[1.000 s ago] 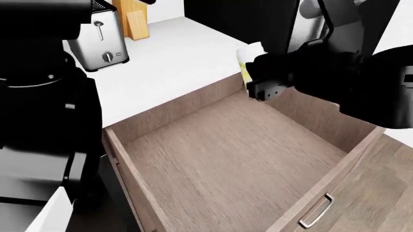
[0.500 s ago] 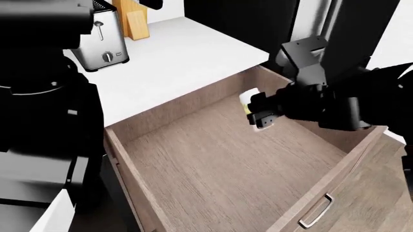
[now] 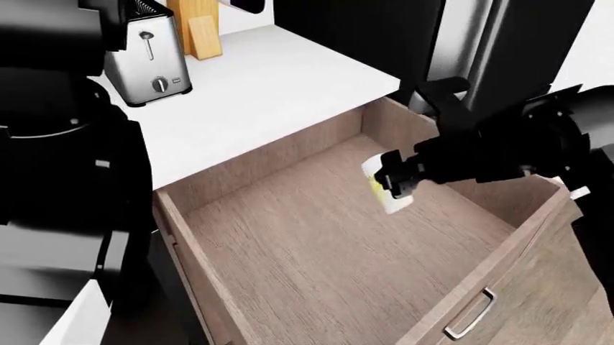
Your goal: Pick and place the shaker into the drawer. Then close the cabinet.
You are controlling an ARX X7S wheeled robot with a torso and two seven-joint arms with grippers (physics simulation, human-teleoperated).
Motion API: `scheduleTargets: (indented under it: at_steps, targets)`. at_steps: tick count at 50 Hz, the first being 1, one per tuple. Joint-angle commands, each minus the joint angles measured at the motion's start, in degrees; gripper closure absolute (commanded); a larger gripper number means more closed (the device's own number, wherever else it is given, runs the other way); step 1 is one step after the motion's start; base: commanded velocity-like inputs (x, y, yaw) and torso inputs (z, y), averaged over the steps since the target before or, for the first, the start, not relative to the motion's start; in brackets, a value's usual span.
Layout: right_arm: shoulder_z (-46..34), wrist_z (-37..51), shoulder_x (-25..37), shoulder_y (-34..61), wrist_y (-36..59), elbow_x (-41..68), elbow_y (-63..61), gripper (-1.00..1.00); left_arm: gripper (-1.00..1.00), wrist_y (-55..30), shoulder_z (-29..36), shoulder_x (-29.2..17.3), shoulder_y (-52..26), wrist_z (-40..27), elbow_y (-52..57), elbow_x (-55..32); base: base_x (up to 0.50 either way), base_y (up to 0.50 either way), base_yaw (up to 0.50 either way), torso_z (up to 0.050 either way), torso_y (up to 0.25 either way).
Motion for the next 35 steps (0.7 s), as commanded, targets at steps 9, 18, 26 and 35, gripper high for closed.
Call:
scheduleTargets:
  at_steps: [9,18,26,35]
  targets:
    - [-8.5,-13.6,-2.1,0.9,-1.8,-5.4,7.9,1.00,1.00,1.0,-0.6,-0.5,1.2,-4.9,-0.6,-4.5,0.00,0.00,0.00,0.000,0.000]
    - [-12.0,-17.8,-3.7,0.9,-2.7,-7.6,11.3,1.00,1.00,2.2,-1.0,-0.8,1.6,-7.1,-2.0,-7.0,0.00,0.00,0.00,0.000,0.001]
    - [-15.3,-20.7,-5.6,0.4,-3.2,-9.6,13.9,1.00,1.00,2.5,-1.2,-1.2,1.8,-8.3,-2.3,-8.4,0.00,0.00,0.00,0.000,0.000]
    - [-18.0,-22.6,-6.4,-0.6,-3.3,-11.1,15.0,1.00,1.00,2.7,-1.2,-1.5,2.3,-9.3,-2.3,-9.6,0.00,0.00,0.00,0.001,0.001]
